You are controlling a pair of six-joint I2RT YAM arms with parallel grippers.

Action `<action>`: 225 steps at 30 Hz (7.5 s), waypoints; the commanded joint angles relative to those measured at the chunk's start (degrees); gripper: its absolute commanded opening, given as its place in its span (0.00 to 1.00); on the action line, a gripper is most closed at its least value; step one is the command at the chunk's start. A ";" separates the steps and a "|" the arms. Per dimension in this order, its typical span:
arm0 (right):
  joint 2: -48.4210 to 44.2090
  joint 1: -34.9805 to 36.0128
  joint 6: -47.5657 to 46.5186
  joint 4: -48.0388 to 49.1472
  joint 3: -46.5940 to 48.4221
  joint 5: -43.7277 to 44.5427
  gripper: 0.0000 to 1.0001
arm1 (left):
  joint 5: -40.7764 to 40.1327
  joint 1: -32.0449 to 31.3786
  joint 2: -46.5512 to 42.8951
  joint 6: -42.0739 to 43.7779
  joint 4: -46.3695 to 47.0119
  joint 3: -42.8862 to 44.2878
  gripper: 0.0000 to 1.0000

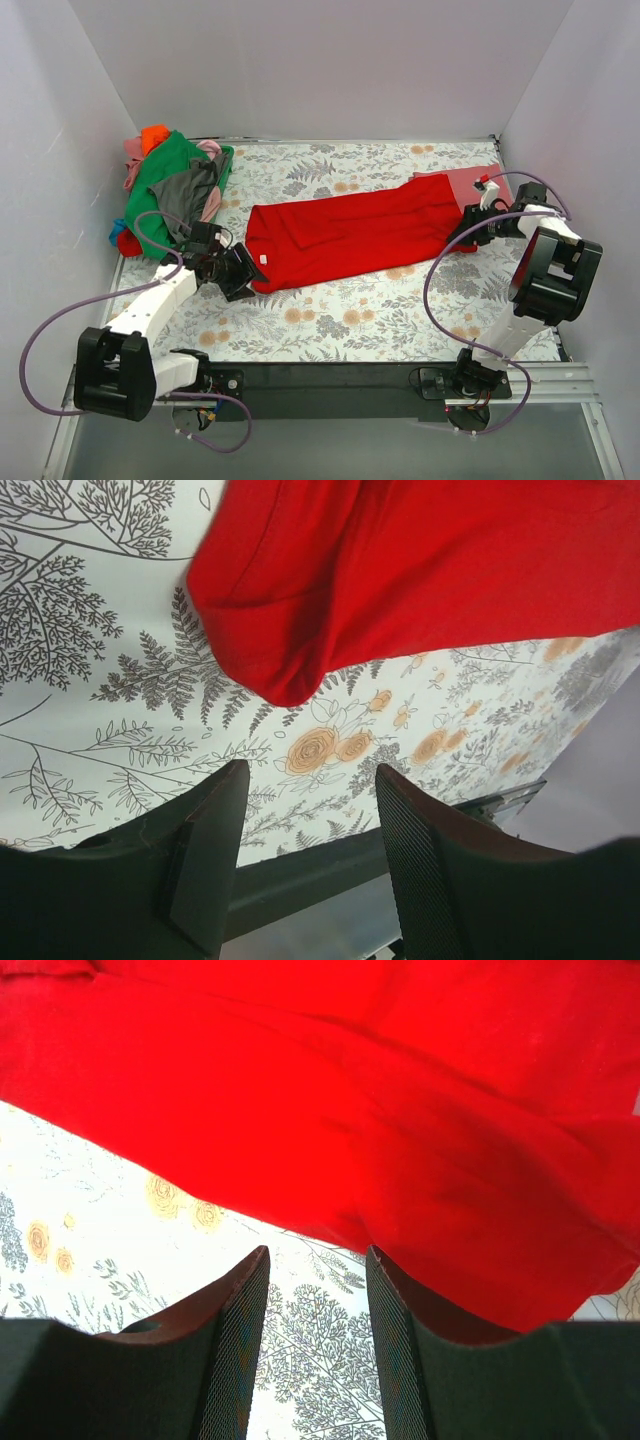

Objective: Fold and stack the t-shirts
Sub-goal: Fold the tshirt

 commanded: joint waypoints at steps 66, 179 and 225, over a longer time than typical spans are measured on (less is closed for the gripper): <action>0.54 -5.19 1.64 -0.78 0.31 10.11 0.51 | -15.98 -1.32 -6.40 -9.17 -3.15 -3.91 0.00; 3.87 3.23 -0.21 -6.85 14.45 7.82 0.43 | -18.00 0.18 -18.00 -6.44 -15.89 -1.37 0.00; 47.03 12.47 17.81 0.01 64.20 46.67 0.01 | -19.32 0.18 -18.09 -7.23 -16.69 -1.28 0.00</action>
